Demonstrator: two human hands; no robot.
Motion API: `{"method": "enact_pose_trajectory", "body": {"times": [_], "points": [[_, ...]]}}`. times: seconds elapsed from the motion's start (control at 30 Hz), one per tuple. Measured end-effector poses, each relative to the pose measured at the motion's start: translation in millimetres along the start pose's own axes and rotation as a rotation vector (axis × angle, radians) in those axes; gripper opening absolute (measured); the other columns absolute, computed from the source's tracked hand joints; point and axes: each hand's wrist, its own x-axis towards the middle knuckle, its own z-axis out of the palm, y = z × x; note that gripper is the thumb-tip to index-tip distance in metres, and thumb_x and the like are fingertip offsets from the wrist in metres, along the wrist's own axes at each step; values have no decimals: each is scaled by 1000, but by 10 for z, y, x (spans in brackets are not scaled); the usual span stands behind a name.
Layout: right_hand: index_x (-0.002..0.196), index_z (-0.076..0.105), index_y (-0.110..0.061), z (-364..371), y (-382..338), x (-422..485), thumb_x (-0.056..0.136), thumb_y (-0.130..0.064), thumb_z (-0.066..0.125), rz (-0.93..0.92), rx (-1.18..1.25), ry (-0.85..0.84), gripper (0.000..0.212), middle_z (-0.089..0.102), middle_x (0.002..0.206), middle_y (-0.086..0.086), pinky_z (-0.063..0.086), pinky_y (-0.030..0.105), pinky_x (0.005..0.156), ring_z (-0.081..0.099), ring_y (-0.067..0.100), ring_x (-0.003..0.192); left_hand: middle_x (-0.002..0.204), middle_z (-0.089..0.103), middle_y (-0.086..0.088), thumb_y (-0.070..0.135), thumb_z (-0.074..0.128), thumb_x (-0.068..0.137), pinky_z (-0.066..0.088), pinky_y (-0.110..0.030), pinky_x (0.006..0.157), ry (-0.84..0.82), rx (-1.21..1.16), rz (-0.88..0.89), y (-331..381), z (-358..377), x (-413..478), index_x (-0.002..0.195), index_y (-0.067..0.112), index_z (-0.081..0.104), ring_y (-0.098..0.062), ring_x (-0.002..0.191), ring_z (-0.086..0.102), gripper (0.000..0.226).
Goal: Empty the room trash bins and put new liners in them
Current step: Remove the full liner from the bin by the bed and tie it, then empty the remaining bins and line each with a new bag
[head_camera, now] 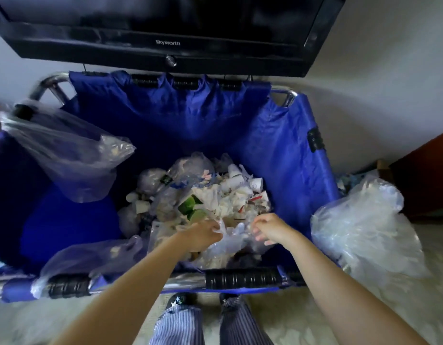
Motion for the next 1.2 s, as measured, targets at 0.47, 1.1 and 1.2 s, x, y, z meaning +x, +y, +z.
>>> {"method": "enact_pose_trajectory", "body": {"times": [0.47,1.1,1.2], "points": [[89,62,-16,423,-627,-361,96,-6,43,-641,-207,-247,22,65,83,1,45,15,64,60,11,72,105,63,0,16,53,92,45,-27,89,653,-312,-186,-255,211,-1174,104,16,61,-20,101,61,15],[81,60,-16,3069,602,-2475,88,0,52,-1084,-684,-659,19,61,65,-2,52,36,74,58,14,60,113,63,-4,31,48,97,44,-29,87,972,-689,-633,-1365,3238,-3983,116,14,60,-20,105,58,28],[77,59,-19,3497,1077,-2813,89,-2,53,-1097,-805,-759,22,61,65,-2,51,33,71,58,12,60,118,62,-4,33,45,98,44,-29,86,960,-747,-718,-1458,3903,-4400,118,15,59,-20,106,57,30]]}}
